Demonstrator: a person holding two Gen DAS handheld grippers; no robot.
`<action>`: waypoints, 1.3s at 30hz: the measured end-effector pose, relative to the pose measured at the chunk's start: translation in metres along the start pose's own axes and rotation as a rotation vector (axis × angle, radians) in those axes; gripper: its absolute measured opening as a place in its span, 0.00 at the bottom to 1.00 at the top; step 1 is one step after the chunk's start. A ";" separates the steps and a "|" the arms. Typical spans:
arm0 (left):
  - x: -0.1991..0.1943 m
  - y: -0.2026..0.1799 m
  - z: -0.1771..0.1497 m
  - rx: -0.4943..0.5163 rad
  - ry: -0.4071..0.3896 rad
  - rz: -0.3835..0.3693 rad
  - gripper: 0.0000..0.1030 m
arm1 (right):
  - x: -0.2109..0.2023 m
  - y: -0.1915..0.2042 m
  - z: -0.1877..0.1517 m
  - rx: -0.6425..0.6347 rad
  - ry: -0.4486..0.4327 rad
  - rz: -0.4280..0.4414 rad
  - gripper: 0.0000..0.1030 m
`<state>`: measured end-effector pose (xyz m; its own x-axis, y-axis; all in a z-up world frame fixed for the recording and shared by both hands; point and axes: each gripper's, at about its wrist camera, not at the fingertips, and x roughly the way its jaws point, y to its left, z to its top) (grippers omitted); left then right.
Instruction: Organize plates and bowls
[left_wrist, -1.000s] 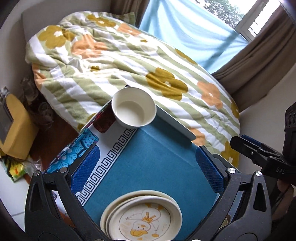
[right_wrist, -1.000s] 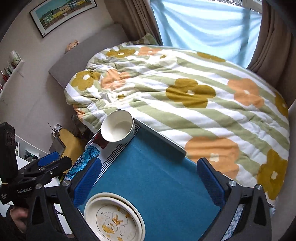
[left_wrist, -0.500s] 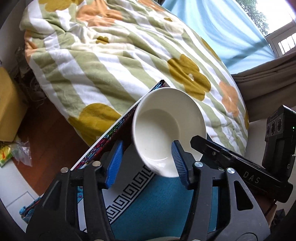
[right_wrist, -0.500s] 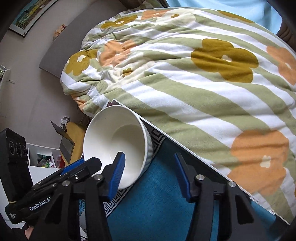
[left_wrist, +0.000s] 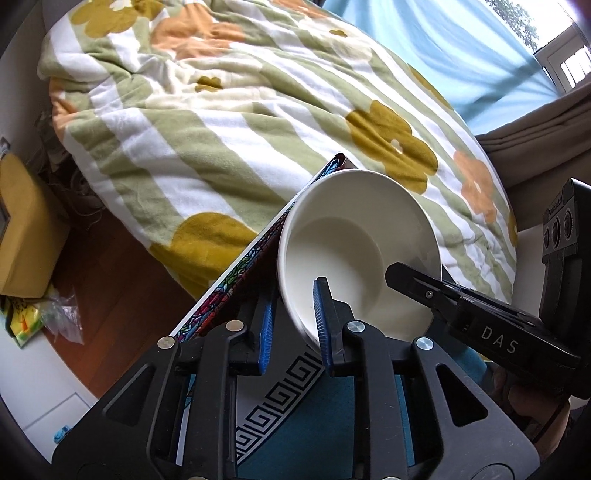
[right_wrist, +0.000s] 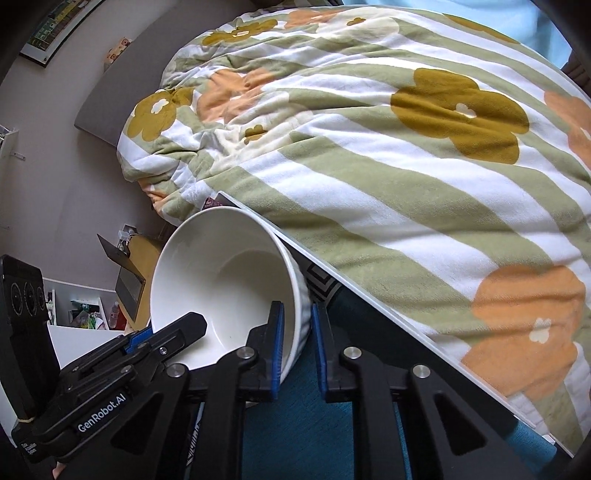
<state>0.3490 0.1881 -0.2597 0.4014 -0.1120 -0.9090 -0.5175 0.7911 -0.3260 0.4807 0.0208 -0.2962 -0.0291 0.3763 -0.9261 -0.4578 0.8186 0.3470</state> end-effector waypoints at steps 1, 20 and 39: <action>0.000 -0.001 0.000 0.006 -0.001 0.004 0.17 | 0.000 0.000 0.000 0.000 0.000 0.000 0.14; -0.098 -0.056 -0.052 0.180 -0.157 -0.025 0.17 | -0.094 0.011 -0.059 0.023 -0.174 0.009 0.14; -0.178 -0.175 -0.304 0.391 -0.062 -0.179 0.17 | -0.268 -0.039 -0.321 0.198 -0.336 -0.177 0.14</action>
<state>0.1384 -0.1130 -0.1193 0.5096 -0.2416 -0.8258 -0.1148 0.9321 -0.3435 0.2206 -0.2512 -0.1090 0.3410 0.3165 -0.8852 -0.2493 0.9384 0.2395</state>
